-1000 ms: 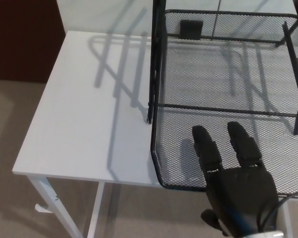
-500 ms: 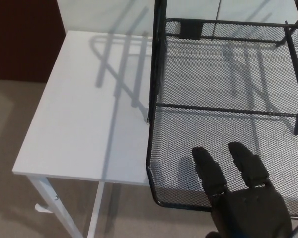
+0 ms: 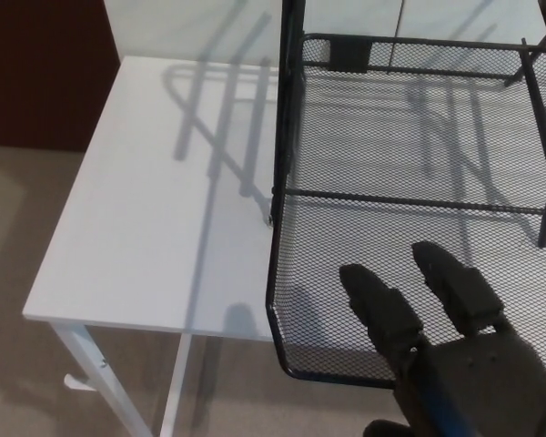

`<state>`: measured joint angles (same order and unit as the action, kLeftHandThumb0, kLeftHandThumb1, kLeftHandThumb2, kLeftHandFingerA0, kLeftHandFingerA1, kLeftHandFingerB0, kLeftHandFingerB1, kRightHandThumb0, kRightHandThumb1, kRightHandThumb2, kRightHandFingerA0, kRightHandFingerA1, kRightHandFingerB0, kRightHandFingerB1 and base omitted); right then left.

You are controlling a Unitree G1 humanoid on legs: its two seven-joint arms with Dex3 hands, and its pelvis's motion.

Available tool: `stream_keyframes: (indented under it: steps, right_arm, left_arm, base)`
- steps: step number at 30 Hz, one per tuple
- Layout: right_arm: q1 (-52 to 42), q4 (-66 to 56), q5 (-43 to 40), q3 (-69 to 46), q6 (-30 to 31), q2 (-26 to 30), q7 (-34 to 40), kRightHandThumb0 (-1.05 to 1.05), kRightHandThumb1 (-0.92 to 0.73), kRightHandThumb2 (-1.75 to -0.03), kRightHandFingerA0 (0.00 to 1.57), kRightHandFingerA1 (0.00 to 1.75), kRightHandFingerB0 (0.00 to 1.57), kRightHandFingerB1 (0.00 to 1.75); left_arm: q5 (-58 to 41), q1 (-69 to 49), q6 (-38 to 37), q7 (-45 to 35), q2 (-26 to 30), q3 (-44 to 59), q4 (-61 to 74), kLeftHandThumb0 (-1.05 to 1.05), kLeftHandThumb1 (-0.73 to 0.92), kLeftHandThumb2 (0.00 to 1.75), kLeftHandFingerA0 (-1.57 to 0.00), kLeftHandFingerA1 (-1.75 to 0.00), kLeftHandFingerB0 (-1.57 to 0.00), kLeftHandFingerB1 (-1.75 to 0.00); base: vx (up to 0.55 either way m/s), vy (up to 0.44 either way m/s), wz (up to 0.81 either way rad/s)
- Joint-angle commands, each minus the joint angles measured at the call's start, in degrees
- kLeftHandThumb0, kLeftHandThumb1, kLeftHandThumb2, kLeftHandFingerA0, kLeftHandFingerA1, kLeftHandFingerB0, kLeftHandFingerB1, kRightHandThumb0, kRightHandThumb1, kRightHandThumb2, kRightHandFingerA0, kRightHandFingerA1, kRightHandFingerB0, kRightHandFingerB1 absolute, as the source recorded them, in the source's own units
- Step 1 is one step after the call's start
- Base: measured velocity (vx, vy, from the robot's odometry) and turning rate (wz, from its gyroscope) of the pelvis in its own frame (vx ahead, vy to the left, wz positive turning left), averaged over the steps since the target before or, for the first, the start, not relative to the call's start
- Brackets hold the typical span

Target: The robot walks towards a file tray kept in the middle of a desk and uses its right hand to grab a tray and pulls it out towards itself

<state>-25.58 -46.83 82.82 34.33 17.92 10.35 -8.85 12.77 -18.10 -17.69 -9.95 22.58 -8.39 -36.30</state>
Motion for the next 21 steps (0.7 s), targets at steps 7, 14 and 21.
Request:
stream_keyframes:
  steps: [7, 14, 21]
  right_arm:
    - [5.8, -13.2, -59.0, -29.9, -22.4, 2.6, -12.4, -0.86, -0.45, -0.62, 0.0, 0.14, 0.0, 0.24]
    - [-1.3, -13.2, -135.3, -66.4, -21.1, 27.6, -10.9, -0.76, -0.53, -0.58, 1.0, 0.5, 0.79, 0.47]
    - [9.8, 5.2, -167.1, -90.7, -1.2, 33.1, -32.0, -0.62, -0.51, -0.56, 1.21, 0.55, 1.04, 0.54]
  left_arm:
    - [1.2, 0.9, -0.6, 0.0, 0.9, -0.6, -0.9, -0.41, 0.4, 0.69, -0.51, -0.51, -0.34, -0.44]
    - [0.3, 1.2, 0.2, -1.1, 1.2, 0.0, -0.1, -0.4, 0.4, 0.69, -0.51, -0.51, -0.35, -0.44]
    - [1.3, 2.2, -2.2, -0.4, 1.3, -0.7, -3.3, -0.42, 0.4, 0.69, -0.54, -0.52, -0.34, -0.44]
  base:
    - [0.0, 0.0, 0.0]
    - [0.0, 0.0, 0.0]
    - [0.0, 0.0, 0.0]
